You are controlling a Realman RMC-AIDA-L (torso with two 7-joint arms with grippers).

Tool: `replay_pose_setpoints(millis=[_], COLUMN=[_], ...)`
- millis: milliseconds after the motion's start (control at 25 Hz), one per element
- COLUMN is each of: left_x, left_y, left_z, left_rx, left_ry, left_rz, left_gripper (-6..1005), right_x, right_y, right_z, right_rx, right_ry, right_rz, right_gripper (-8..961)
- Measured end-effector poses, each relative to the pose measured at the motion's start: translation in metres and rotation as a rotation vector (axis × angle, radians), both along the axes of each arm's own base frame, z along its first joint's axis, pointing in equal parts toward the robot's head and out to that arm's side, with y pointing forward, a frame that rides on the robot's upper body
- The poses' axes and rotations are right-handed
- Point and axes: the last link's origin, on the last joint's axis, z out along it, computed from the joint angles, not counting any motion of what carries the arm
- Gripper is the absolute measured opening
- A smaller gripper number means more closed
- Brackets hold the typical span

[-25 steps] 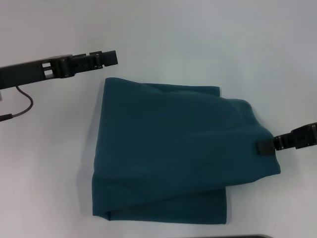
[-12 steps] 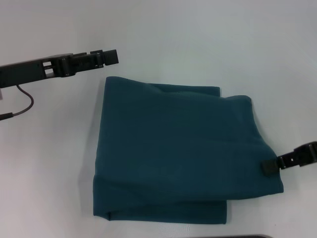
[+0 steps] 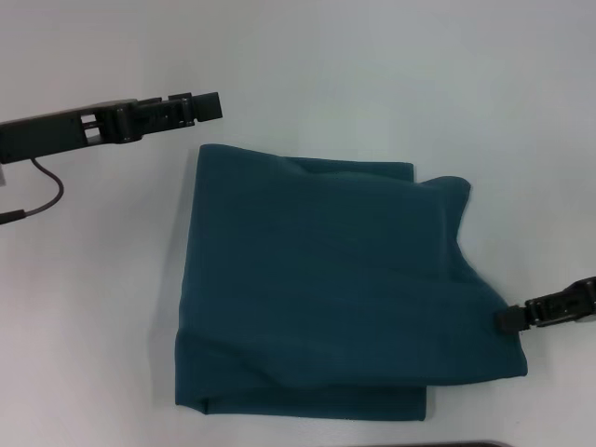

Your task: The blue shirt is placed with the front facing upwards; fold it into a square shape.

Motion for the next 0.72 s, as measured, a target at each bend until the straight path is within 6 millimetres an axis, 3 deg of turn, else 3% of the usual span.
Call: replay_pose_setpoints(millis=[200, 320, 720], left_x=[0.0, 0.0, -0.004], left_y=[0.0, 0.001, -0.007], left_z=[0.0, 0.001, -0.005], left_rx=[0.001, 0.002, -0.007], left_ry=[0.002, 0.005, -0.005], left_rz=[-0.001, -0.001, -0.003], left_gripper=[905, 905, 904], right_x=[0.008, 0.01, 0.001], right_y=[-0.004, -0.006, 0.009], right_z=[0.012, 0.022, 0.039], right_rx=[0.057, 0.092, 0.257], right_ry=[0.019, 0.043, 0.137], right_rz=[-0.034, -0.038, 0.033], right_gripper=[398, 639, 732])
